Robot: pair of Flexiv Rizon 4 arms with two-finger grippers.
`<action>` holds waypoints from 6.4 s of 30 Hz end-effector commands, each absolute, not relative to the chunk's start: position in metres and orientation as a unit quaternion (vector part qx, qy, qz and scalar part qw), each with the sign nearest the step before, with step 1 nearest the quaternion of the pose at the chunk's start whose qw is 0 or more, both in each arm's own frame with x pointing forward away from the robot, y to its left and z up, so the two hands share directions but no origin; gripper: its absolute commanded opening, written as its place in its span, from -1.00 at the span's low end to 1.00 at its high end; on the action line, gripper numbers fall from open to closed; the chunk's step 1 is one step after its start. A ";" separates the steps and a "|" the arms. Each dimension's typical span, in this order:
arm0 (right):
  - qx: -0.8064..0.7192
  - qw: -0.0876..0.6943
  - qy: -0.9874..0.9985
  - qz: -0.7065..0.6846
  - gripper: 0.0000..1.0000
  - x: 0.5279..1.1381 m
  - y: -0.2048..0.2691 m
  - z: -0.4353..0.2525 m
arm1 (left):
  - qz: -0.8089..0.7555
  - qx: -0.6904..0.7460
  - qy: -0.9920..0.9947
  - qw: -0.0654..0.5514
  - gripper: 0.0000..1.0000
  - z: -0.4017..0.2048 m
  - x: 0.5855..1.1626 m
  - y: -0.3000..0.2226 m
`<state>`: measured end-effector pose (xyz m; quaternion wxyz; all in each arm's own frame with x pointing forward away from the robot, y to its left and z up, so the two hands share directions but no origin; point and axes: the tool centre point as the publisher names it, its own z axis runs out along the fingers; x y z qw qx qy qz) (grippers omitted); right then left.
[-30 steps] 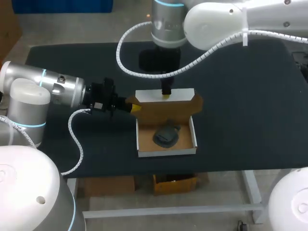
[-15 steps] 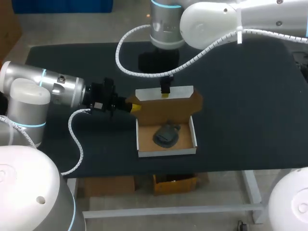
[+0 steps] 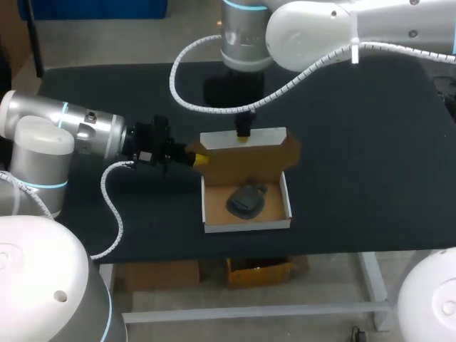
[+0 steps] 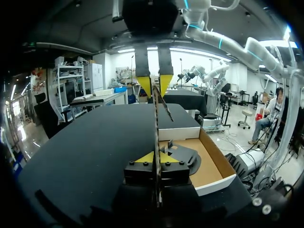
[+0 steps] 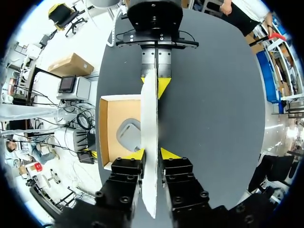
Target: Assemble the packaging by folding the flat box into shape, placing the metal phone stand inside, and closing the box properly
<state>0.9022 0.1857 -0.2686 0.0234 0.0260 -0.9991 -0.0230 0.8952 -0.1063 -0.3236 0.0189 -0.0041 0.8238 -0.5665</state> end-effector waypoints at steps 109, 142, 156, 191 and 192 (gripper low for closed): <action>-0.509 0.210 -0.812 -0.195 1.00 0.905 0.104 -0.233 | -0.495 0.138 0.819 0.257 -1.00 -0.338 0.865 -0.112; -0.667 0.282 -0.689 -0.018 1.00 0.869 0.098 -0.240 | -0.480 0.156 0.817 0.279 -1.00 -0.340 0.859 -0.114; -0.667 0.282 -0.689 -0.018 1.00 0.869 0.098 -0.240 | -0.480 0.158 0.817 0.279 -1.00 -0.342 0.858 -0.116; -0.711 0.293 -0.640 -0.003 1.00 0.830 0.096 -0.284 | -0.455 0.219 0.788 0.354 -1.00 -0.352 0.853 -0.118; -0.711 0.294 -0.639 -0.002 1.00 0.829 0.096 -0.286 | -0.453 0.221 0.787 0.355 -1.00 -0.353 0.853 -0.118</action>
